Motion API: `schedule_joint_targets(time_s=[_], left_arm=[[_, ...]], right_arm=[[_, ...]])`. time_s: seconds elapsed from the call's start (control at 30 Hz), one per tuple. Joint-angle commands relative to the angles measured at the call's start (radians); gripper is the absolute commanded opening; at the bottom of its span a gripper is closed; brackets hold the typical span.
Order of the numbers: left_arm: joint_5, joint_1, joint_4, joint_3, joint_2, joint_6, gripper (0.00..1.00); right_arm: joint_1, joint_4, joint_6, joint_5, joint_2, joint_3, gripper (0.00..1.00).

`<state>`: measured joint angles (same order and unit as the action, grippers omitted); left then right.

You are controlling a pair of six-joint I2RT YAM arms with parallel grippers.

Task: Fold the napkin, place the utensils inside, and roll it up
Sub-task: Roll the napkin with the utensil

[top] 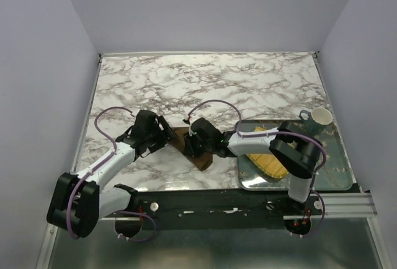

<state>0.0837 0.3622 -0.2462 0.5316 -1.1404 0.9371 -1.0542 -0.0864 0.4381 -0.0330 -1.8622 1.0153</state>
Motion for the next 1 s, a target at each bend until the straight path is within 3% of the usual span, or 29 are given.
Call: schedule_joint_targets(time_s=[0.0,0.13,0.23,0.43,0.53,0.6,0.73,0.87,0.97], left_arm=[[0.048,0.003,-0.012,0.008,0.024,-0.026,0.83],[0.096,0.006,0.062,-0.002,-0.034,-0.011,0.83],[0.088,0.012,0.087,0.005,-0.099,-0.004,0.83],[0.011,0.012,0.076,0.015,-0.185,-0.029,0.79],[-0.03,0.011,0.065,-0.002,-0.164,-0.047,0.71],[-0.038,0.012,0.062,-0.012,-0.151,-0.06,0.65],[-0.024,0.011,0.065,-0.033,-0.137,-0.054,0.53],[-0.007,0.011,0.081,-0.039,-0.134,-0.034,0.51],[0.005,0.011,0.082,-0.022,-0.144,-0.032,0.51]], right_arm=[[0.143,-0.159,-0.021,0.45,-0.098,-0.107,0.3],[0.215,-0.208,-0.004,0.785,-0.187,-0.064,0.31],[0.258,-0.226,0.033,0.947,-0.278,-0.02,0.31],[0.315,-0.201,0.03,1.07,-0.345,0.041,0.31],[0.326,-0.067,-0.051,0.992,-0.335,0.077,0.34],[0.326,0.112,-0.149,0.917,-0.325,0.132,0.39],[0.321,0.261,-0.225,0.728,-0.224,0.16,0.52],[0.271,0.426,-0.246,0.527,-0.123,0.213,0.67],[0.217,0.52,-0.234,0.395,-0.075,0.272,0.7]])
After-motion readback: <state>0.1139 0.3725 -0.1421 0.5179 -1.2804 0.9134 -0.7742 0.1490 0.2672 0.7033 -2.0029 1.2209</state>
